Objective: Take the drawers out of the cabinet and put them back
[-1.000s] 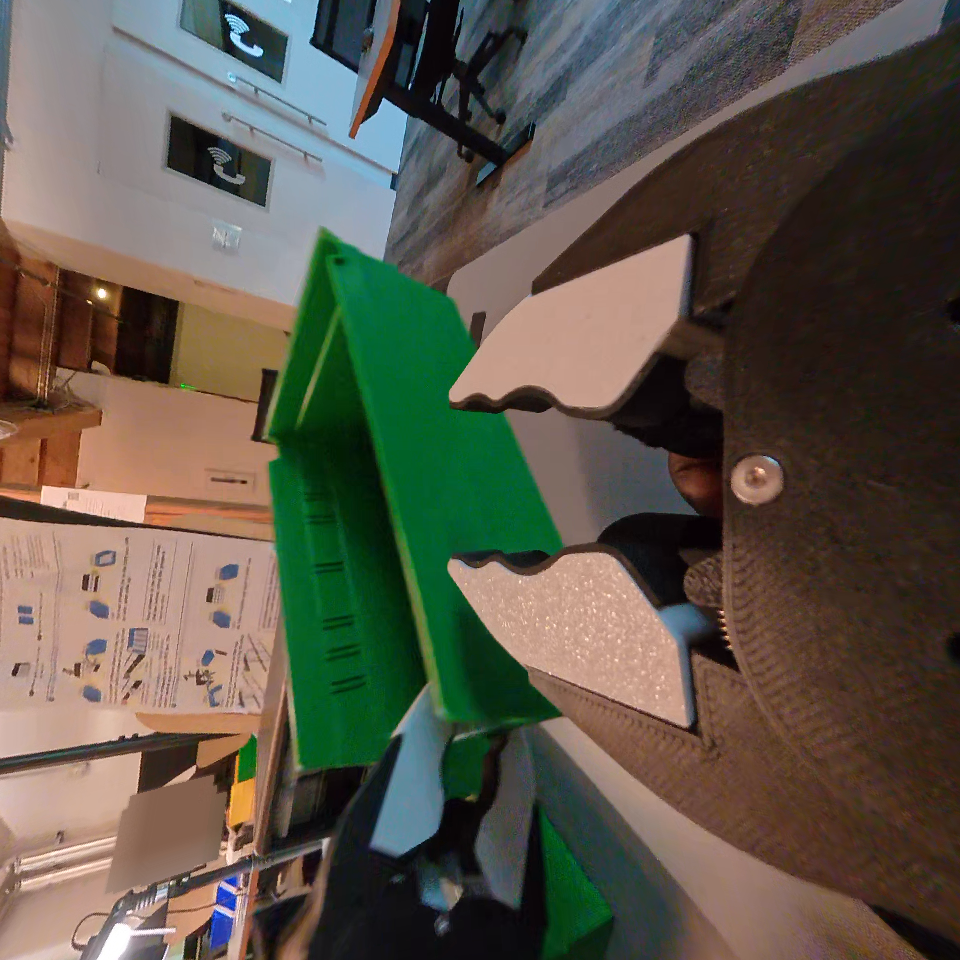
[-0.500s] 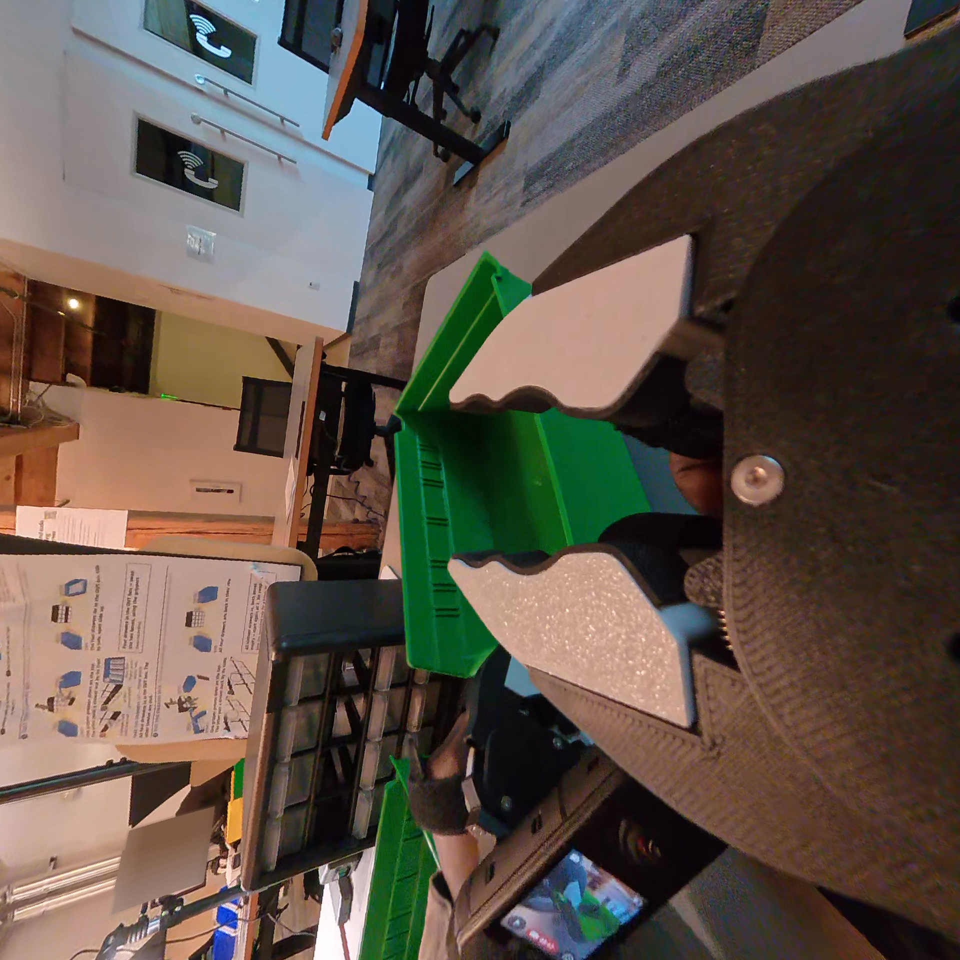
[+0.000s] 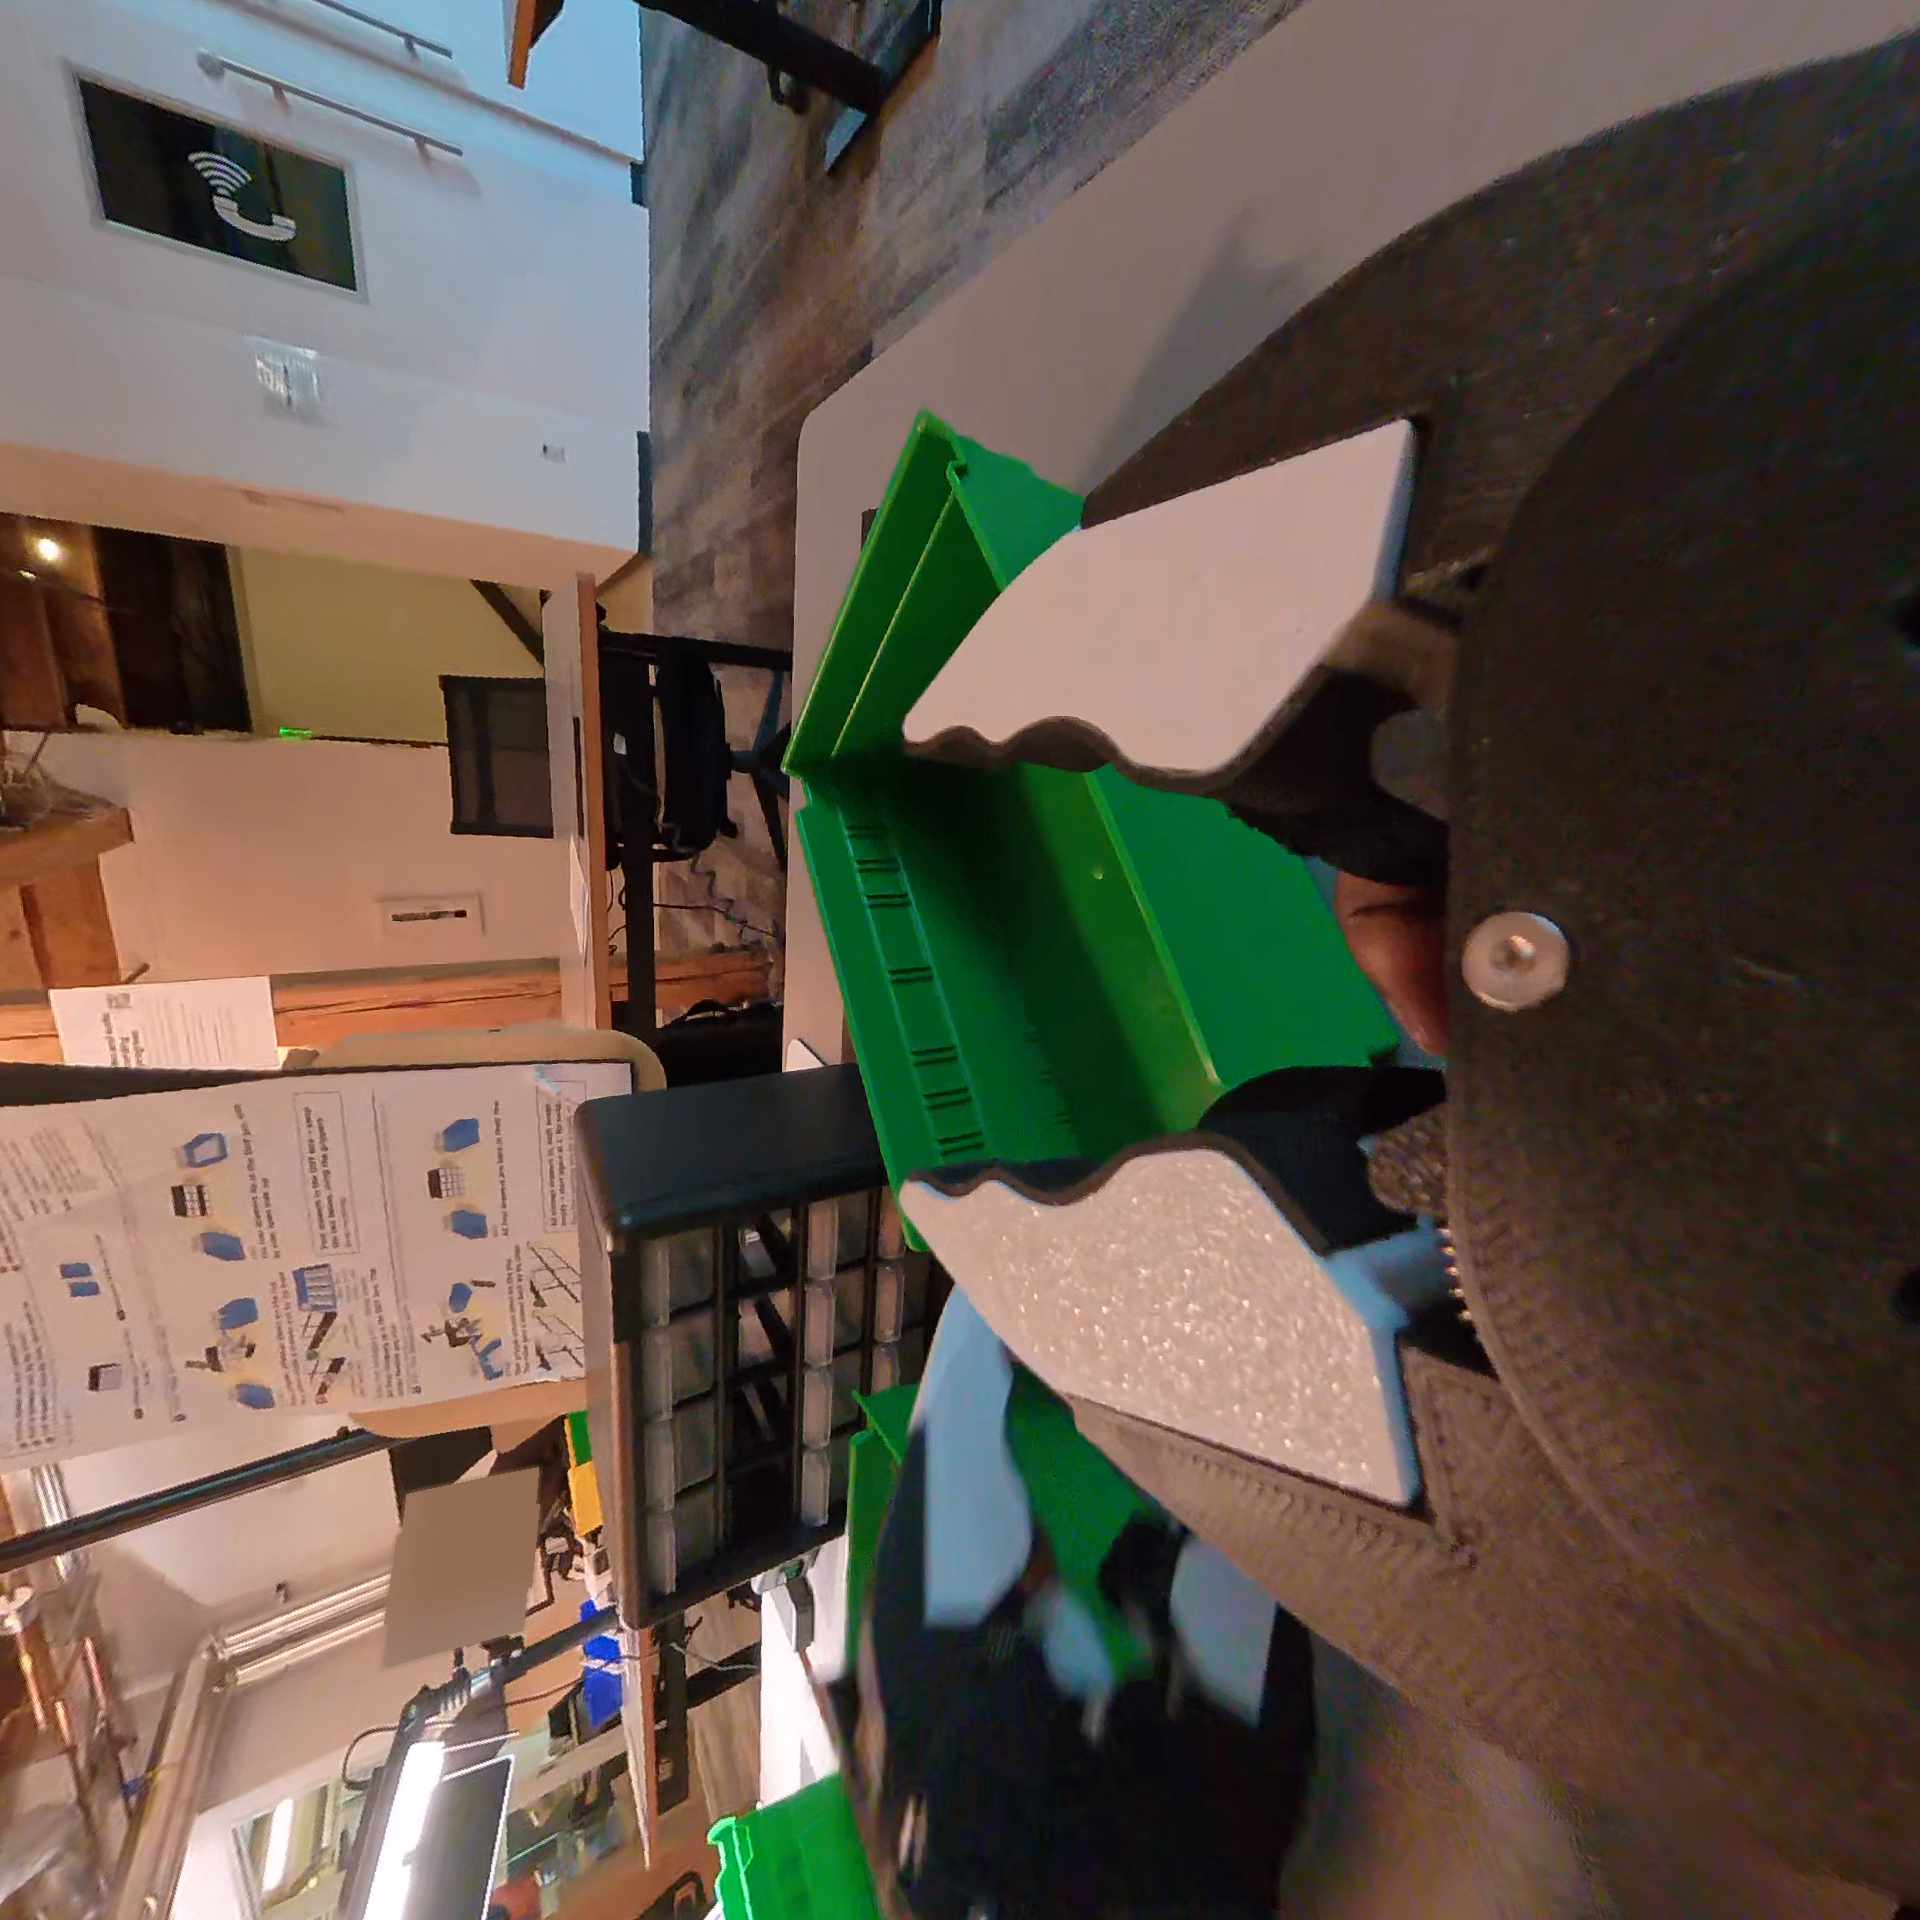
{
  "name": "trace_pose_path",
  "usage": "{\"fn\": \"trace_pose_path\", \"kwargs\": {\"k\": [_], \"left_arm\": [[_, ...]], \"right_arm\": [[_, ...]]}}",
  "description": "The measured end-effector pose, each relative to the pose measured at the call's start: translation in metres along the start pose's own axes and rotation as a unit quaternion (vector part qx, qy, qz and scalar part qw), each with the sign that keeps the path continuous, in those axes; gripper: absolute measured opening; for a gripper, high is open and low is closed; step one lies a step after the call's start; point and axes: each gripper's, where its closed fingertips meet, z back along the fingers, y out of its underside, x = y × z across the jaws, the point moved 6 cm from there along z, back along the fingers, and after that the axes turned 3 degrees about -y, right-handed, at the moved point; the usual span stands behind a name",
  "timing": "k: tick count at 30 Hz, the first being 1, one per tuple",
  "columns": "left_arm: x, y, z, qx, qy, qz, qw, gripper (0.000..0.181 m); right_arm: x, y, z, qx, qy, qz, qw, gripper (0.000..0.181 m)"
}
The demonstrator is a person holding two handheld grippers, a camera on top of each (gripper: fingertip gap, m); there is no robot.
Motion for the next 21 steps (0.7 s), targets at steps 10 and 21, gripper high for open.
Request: {"fn": "trace_pose_path", "kwargs": {"k": [10, 21], "left_arm": [[-0.056, 0.186, 0.172, 0.092, 0.038, 0.186, 0.977, 0.067], [-0.088, 0.27, 0.205, 0.065, 0.106, 0.253, 0.96, 0.014]], "right_arm": [[0.02, -0.001, -0.012, 0.014, -0.012, 0.027, 0.999, 0.07], [0.043, 0.005, -0.03, 0.053, -0.032, 0.077, 0.995, 0.066]]}}
